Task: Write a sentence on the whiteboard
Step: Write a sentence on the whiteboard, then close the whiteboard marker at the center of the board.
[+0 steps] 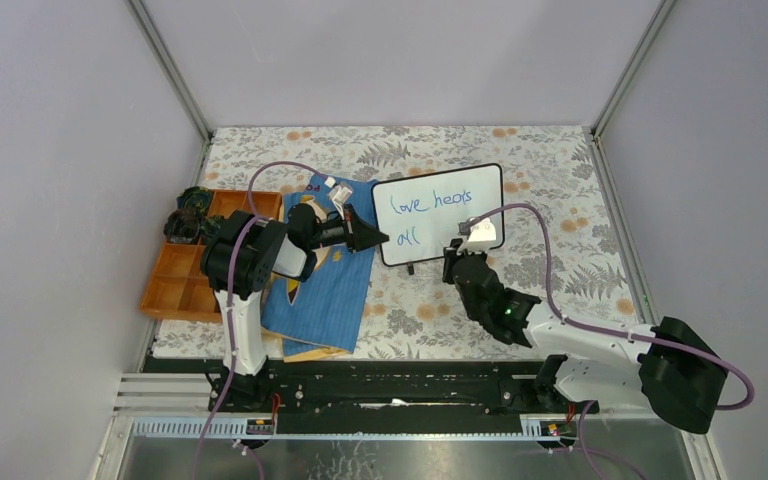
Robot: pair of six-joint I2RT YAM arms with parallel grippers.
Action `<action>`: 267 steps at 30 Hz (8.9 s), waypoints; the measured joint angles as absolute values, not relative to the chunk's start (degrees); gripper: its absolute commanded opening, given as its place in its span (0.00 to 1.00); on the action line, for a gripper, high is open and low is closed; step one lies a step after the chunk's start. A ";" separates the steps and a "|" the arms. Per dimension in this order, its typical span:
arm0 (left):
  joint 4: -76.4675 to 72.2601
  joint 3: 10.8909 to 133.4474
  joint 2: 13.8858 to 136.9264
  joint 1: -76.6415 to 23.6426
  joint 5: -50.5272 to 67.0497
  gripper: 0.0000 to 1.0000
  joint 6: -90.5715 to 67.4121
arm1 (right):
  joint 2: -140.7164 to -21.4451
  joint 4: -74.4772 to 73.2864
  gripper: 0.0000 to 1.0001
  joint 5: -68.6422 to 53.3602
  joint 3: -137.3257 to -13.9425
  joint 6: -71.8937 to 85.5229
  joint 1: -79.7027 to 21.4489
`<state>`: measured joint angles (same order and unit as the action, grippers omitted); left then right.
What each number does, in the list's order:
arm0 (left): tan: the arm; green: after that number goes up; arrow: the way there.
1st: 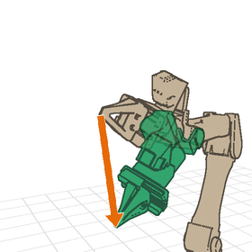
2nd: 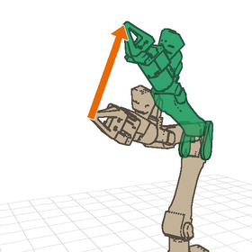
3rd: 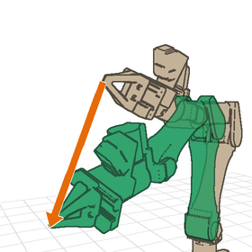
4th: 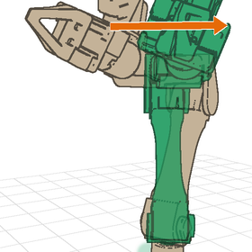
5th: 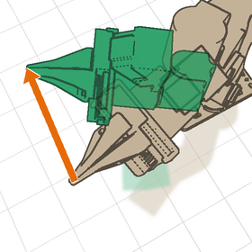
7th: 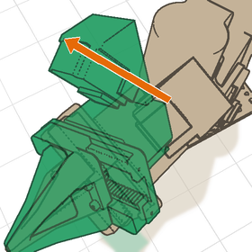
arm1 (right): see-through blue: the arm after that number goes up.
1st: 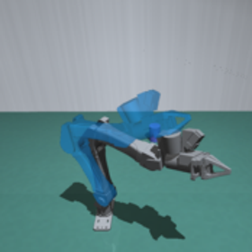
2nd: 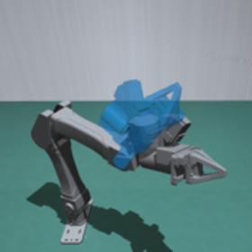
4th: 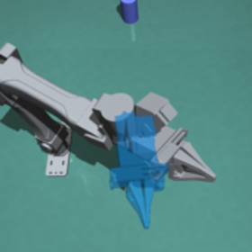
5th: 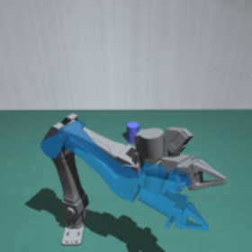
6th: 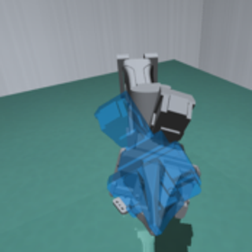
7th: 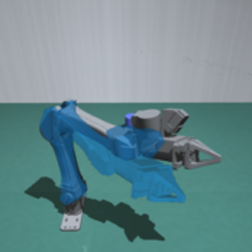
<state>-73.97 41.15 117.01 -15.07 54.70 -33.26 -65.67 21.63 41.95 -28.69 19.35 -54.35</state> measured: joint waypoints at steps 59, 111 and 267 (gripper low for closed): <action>-73.87 41.17 117.01 -15.07 54.72 0.00 -33.21 | -72.44 25.65 0.00 23.83 -29.08 29.89 -44.18; -73.47 41.34 117.01 -15.27 54.78 0.00 -32.82 | -74.91 27.62 0.00 23.24 -29.08 30.79 -43.40; 36.97 127.48 145.23 -66.41 -3.79 0.50 -12.03 | -9.34 -21.34 0.00 44.88 -49.76 2.48 -42.81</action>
<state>36.97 127.48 145.23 -66.41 -3.79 -12.03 -9.34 -21.34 44.88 -49.76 2.48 -42.81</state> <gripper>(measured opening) 0.518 0.161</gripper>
